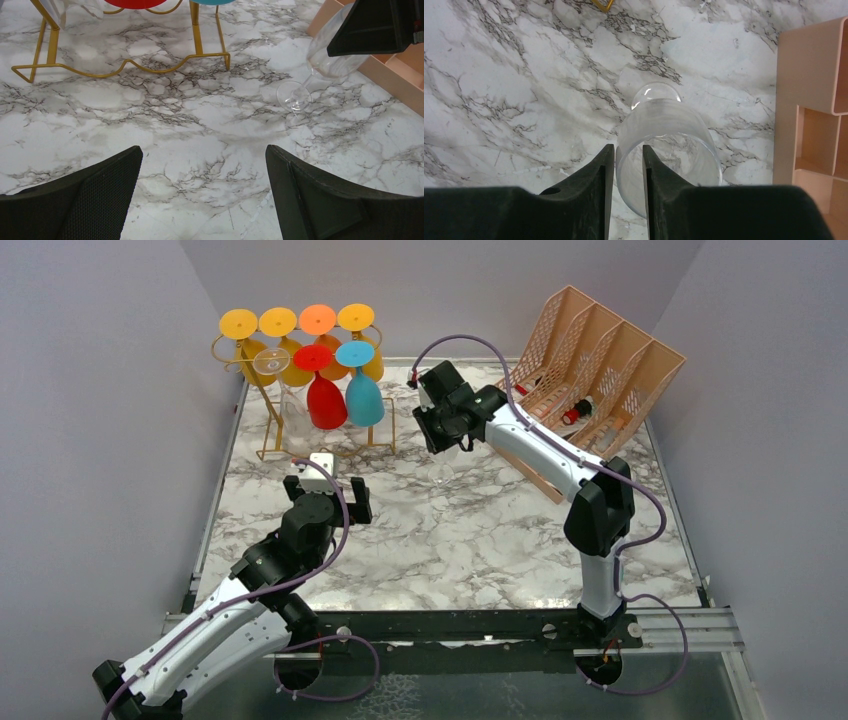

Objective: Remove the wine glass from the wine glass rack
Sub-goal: Place the wine glass at the center of the board.

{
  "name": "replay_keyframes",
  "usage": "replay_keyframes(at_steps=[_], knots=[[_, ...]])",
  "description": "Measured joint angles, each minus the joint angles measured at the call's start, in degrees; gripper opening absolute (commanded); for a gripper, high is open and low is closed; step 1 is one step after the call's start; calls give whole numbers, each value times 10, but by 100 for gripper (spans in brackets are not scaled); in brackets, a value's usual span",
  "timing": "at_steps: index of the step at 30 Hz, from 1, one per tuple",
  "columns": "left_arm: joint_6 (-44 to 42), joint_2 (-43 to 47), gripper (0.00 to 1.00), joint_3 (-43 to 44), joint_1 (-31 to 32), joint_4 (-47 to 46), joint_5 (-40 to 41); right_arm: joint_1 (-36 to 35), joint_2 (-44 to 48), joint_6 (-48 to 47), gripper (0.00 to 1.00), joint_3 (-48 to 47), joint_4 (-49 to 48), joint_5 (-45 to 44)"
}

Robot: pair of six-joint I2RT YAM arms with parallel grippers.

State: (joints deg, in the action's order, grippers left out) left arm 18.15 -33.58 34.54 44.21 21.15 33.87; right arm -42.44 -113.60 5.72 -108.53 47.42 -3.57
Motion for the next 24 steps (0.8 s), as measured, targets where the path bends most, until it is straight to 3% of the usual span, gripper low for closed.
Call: replay_keyframes(at_steps=[16, 22, 24], knots=[[-2, -5, 99, 0, 0, 0, 0, 0, 14, -6, 47, -22, 2, 8], [-4, -18, 99, 0, 0, 0, 0, 0, 109, 3, 54, 50, -43, 9], [-5, -27, 99, 0, 0, 0, 0, 0, 167, 12, 61, 107, -80, 8]])
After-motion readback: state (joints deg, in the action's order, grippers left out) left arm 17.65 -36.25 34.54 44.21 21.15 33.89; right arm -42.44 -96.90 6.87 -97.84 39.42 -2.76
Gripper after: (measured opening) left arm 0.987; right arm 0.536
